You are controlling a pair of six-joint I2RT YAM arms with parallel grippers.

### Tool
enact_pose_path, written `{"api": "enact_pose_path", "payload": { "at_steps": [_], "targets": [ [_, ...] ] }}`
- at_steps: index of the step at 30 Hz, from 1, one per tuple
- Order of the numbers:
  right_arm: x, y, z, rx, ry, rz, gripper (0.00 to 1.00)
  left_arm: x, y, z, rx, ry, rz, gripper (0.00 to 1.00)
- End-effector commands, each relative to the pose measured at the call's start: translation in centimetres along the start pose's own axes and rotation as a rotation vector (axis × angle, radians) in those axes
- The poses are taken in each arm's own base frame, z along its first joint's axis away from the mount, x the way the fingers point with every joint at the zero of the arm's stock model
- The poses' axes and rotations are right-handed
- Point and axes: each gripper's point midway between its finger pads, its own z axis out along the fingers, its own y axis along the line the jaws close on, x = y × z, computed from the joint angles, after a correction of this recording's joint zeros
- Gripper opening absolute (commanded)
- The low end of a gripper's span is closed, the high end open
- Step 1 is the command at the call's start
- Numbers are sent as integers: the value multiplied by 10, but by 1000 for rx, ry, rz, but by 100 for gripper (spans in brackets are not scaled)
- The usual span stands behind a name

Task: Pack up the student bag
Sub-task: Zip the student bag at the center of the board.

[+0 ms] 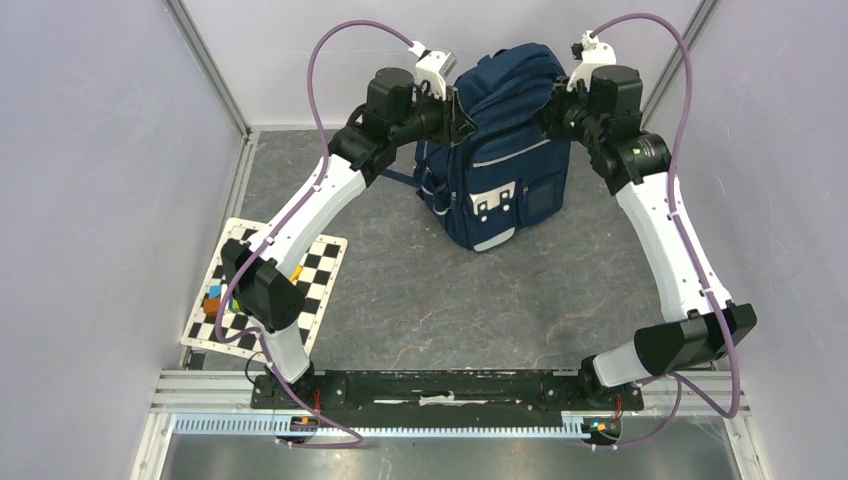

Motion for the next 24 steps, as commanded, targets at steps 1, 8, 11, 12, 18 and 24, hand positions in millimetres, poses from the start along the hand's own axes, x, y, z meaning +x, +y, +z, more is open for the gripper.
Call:
{"api": "enact_pose_path", "payload": {
  "at_steps": [1,8,11,12,18,24],
  "targets": [
    [-24,48,-16,-136,-111,133,0,-21,-18,-1,94,-59,77,19],
    [-12,86,-17,-193,-99,184,0,-28,-27,-3,131,-81,60,2],
    [-7,110,-20,-240,-105,201,0,-28,-27,-3,130,-84,47,2],
    [-5,117,-21,-247,-108,200,0,-29,-27,-4,125,-85,43,2],
    [15,152,-21,-280,-89,160,0,-32,-27,-4,122,-94,9,2],
    [58,175,-13,-257,-47,31,0,-36,-27,-3,116,-109,-12,2]
  ]
}}
